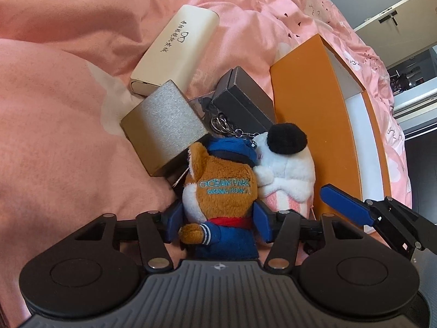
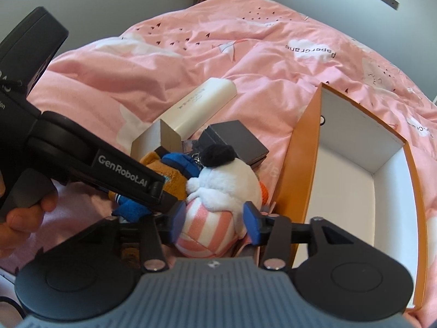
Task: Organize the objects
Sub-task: 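Grasp the orange bear keychain with left tool while right grasps white striped plush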
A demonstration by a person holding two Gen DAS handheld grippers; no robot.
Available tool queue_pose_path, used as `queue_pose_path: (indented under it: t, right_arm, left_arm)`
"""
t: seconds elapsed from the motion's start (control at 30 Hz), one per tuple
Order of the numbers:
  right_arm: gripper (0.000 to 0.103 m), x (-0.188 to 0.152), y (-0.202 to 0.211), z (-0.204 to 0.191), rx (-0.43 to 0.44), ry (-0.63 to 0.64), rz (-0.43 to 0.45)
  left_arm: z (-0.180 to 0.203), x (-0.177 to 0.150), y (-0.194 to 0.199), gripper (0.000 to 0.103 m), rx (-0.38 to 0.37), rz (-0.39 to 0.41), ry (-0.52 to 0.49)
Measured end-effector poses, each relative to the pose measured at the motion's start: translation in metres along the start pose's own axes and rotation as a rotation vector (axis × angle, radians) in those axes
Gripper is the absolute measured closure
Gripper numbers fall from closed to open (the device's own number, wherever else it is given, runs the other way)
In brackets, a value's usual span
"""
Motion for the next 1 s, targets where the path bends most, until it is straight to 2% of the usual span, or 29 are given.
queue_pose_path:
  t: [0.2,0.33,0.53,0.67,0.83,0.93,1.0]
  right_arm:
    - [0.046,0.003,-0.012,-0.003,0.006,0.053,-0.025]
    - [0.036,0.006,-0.022,-0.005,0.013,0.083,-0.047]
    - [0.031,0.007,-0.036,-0.004,0.005,0.114,-0.059]
    - [0.029,0.006,-0.045,-0.005,-0.010,0.138,-0.062]
    - [0.035,0.003,-0.041,-0.003,-0.009,0.152,-0.048]
    - [0.038,0.000,-0.034,0.001,0.006,0.145,-0.031]
    - [0.040,-0.002,-0.029,0.004,0.024,0.145,-0.013]
  left_arm:
    - [-0.001,-0.001,0.003,0.048,0.005,0.024,0.024]
    - [0.015,-0.003,0.017,0.049,0.069,0.082,-0.080]
    - [0.033,-0.004,0.026,0.049,0.155,0.132,-0.209]
    - [0.029,-0.002,0.015,0.048,0.146,0.108,-0.190]
    - [0.024,-0.002,0.010,0.044,0.115,0.096,-0.147]
    - [0.018,-0.004,0.013,0.042,0.064,0.101,-0.091]
    - [0.007,-0.003,0.013,0.042,0.007,0.090,-0.014]
Point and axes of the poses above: each gripper's, at about its wrist camera, not at the fingertips, and y roughly against the way its jaws point, z to its right, x to its top, the point moved 1 cm from there along -y, roughly the way its jaws point, and after that the axes turned 6 degrees about z, right-handed, at the moved point
